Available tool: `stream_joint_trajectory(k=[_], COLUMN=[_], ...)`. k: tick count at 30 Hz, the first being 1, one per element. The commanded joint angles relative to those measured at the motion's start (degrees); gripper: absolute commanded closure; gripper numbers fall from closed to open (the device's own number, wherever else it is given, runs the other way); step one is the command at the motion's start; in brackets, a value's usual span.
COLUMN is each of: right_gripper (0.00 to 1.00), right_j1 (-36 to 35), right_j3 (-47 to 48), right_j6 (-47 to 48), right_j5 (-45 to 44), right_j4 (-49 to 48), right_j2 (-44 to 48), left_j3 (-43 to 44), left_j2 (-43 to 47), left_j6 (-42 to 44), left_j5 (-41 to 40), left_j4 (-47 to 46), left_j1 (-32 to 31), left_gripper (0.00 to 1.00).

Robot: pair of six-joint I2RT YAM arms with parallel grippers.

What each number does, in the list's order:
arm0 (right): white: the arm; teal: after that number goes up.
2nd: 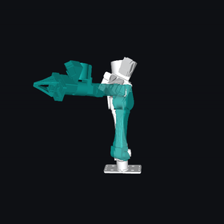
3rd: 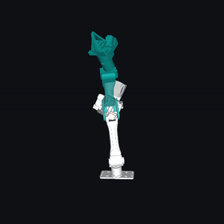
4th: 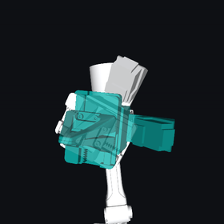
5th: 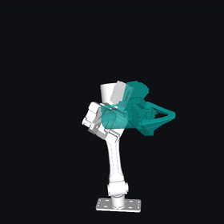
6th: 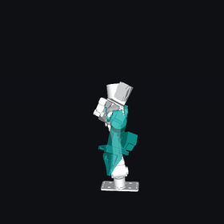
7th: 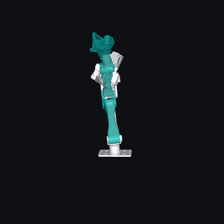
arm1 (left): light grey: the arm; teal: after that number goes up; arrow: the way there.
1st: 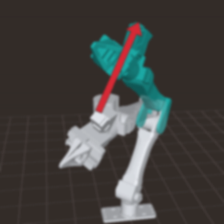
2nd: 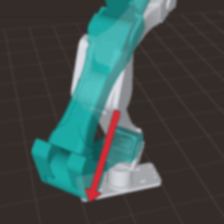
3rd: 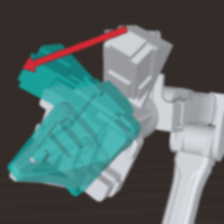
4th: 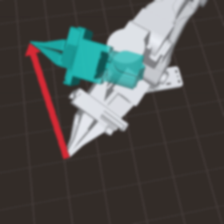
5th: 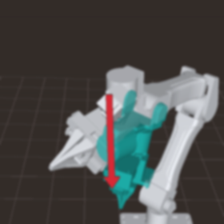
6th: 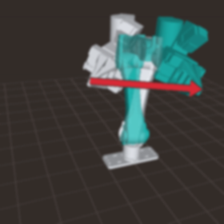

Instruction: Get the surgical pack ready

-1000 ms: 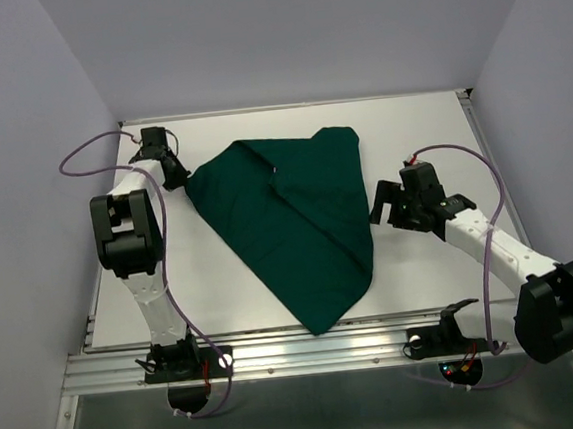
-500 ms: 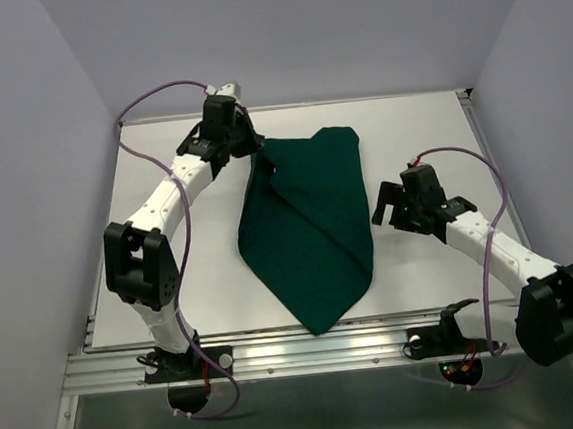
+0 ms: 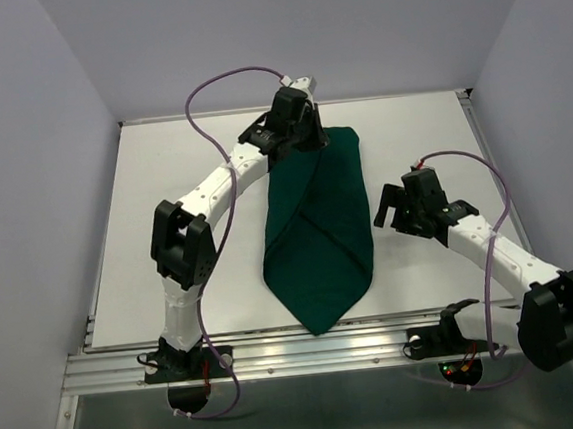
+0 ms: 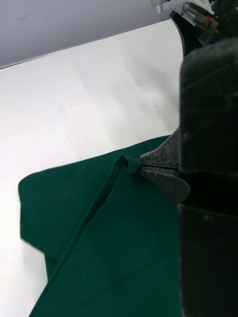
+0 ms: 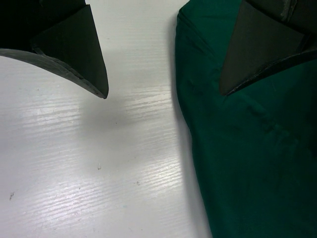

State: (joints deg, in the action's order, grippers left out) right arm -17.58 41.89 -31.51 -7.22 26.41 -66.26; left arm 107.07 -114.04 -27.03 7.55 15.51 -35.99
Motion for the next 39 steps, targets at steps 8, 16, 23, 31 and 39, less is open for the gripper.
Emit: stream_joint_trajectory(k=[8,16,23,31,39], right_gripper=[0.01,0.01,0.02,0.02,0.02], right_j1=[0.36,0.36,0.36,0.88,0.88], right_j3=[-3.04,-4.01,-0.67,-1.54,-3.92], right_j6=[-2.06,-4.0,-4.09,-6.98,-8.4], right_j5=[-2.63,-2.62,-4.55,-2.09,-3.14], right_j4=[-1.63,-4.53,-5.5,-6.46,-3.74], right_j2=[-3.61,-7.12,-8.27,-7.83,-1.78], left_j3=[9.21,12.82,12.55,17.56,18.97], left_j2=[-4.25,-8.3,-9.62,-15.68,-19.9], left_j6=[1.98,-0.13,-1.01,-2.5,-4.18], left_j5=[2.91,3.08,2.38,1.59,1.24], left_j4=[-0.65,-0.3,-0.83,-1.79,-5.22], left_j1=[-5.67,-6.81,-6.99,-7.25,-7.52], left_gripper=[1.0,1.0,1.0,1.0,1.0])
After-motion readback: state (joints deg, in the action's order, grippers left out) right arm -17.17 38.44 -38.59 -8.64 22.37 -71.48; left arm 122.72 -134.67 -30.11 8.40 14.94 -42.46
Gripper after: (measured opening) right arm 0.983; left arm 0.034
